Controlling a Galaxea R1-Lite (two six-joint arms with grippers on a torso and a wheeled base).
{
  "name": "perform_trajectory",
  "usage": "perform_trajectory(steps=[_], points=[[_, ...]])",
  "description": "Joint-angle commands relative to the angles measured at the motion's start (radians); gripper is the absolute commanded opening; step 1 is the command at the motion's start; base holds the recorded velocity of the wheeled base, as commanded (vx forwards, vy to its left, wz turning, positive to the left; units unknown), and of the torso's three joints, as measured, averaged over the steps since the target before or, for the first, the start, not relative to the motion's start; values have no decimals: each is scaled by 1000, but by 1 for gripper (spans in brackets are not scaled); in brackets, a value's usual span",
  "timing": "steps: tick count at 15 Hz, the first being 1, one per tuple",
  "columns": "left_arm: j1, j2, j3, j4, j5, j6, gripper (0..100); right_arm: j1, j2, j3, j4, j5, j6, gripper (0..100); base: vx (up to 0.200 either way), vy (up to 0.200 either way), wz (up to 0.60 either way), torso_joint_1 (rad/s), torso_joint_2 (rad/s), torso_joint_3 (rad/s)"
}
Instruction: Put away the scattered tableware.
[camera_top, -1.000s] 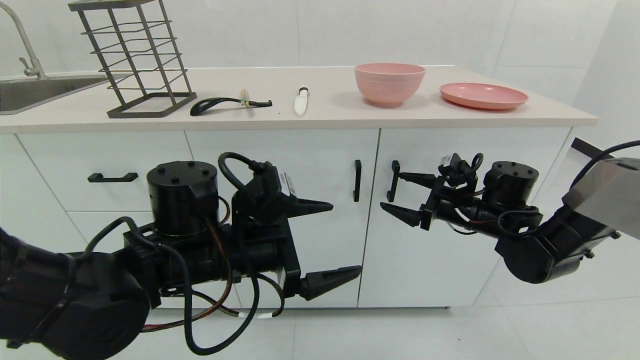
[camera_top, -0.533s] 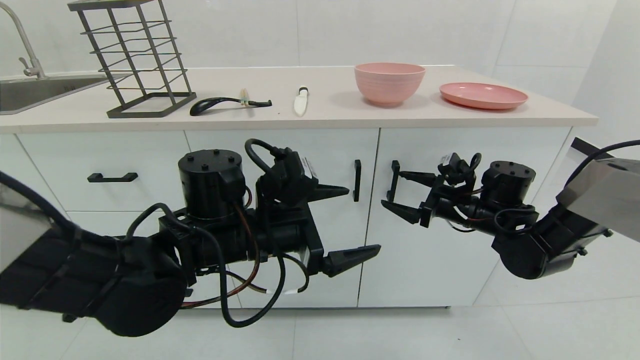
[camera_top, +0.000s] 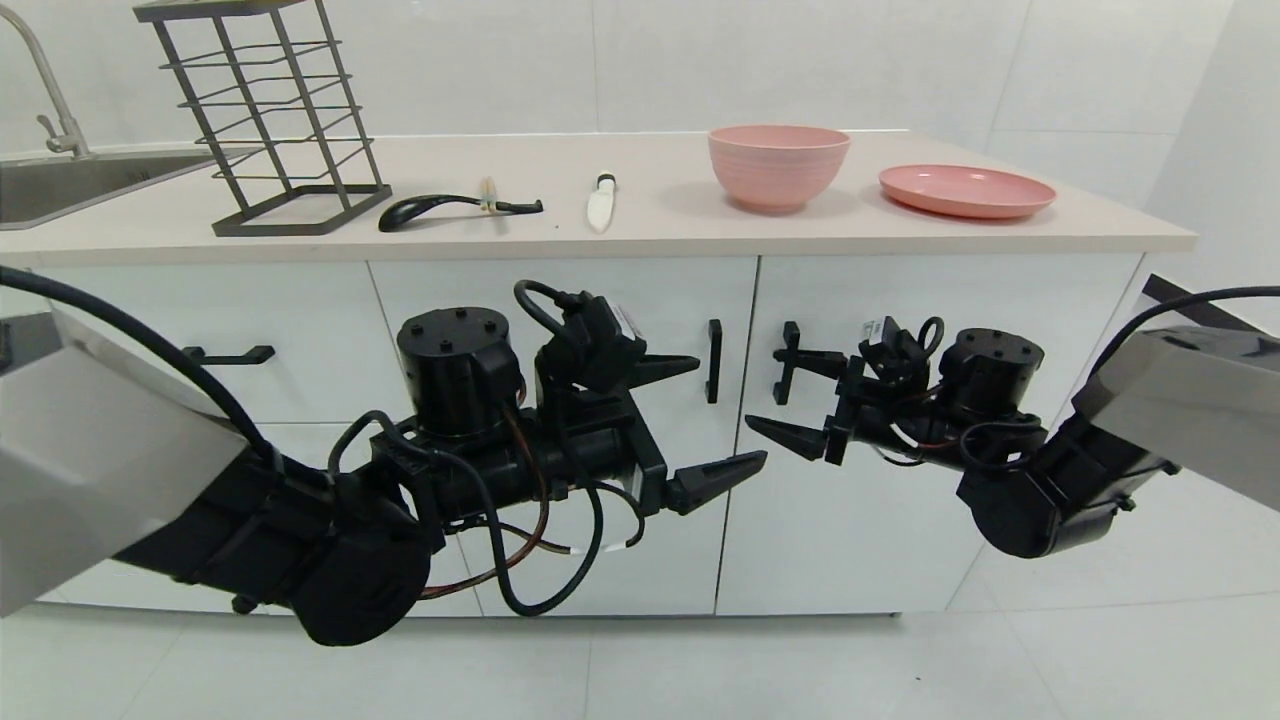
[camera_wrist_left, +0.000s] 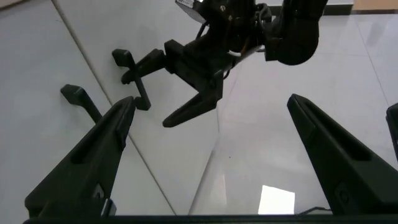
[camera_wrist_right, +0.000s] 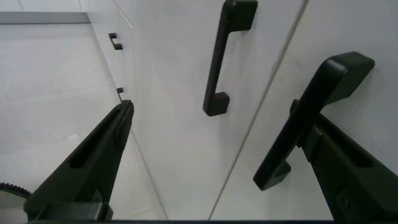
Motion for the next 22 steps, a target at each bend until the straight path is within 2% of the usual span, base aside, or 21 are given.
perform_trajectory(steps=[1,2,8,11,14,15,16,18,22], points=[[0,29,-11,-1,0,0,100,-1,12,10,-6,49,-1,100,0,0,0,0,0,0],[3,39,-22,-1,-1,0,100,0,9,33,-60,132,2,100,0,0,0,0,0,0],[-2,121,-150,-10,14,0,100,-6,-137,269,-135,147,7,100,0,0,0,0,0,0],[-10,223,-321,-12,13,-2,100,-55,-215,390,-149,186,5,100,0,0,0,0,0,0],[-39,349,-482,-47,-18,-2,100,-72,-215,412,-161,190,4,100,0,0,0,0,0,0],[-43,392,-542,-75,-49,-10,100,-70,-214,412,-161,189,4,100,0,0,0,0,0,0],[-51,429,-591,-93,-58,-33,100,-67,-214,410,-161,189,4,100,0,0,0,0,0,0],[-65,457,-638,-98,-63,-56,100,-66,-214,412,-161,189,4,100,0,0,0,0,0,0],[-123,449,-652,-110,-61,-63,100,-92,-197,413,-161,186,2,100,0,0,0,0,0,0]])
